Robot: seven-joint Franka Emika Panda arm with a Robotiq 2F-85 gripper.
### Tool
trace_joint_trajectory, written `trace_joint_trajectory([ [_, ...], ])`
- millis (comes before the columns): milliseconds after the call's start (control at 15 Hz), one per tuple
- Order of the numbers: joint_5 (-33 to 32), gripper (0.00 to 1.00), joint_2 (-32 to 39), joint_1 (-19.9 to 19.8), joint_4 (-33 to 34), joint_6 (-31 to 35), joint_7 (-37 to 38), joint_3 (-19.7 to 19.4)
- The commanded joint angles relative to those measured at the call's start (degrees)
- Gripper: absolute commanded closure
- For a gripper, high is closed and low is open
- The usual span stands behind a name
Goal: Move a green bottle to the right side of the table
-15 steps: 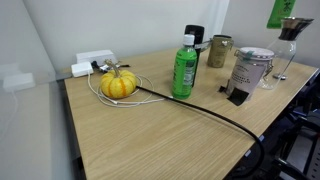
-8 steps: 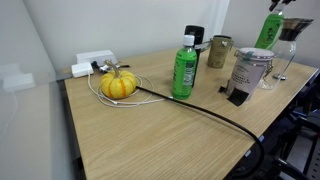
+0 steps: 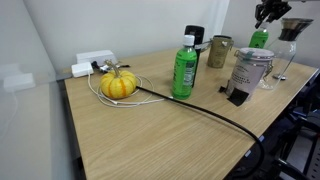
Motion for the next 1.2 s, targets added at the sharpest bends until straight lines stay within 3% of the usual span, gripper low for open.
trace_joint_trajectory([
  [0, 3.3, 0.91, 0.8, 1.9, 0.4, 0.6, -4.1, -1.7],
  [1133, 9.2, 0.91, 0.2, 3.5, 0.9, -4.5, -13.4, -3.1],
])
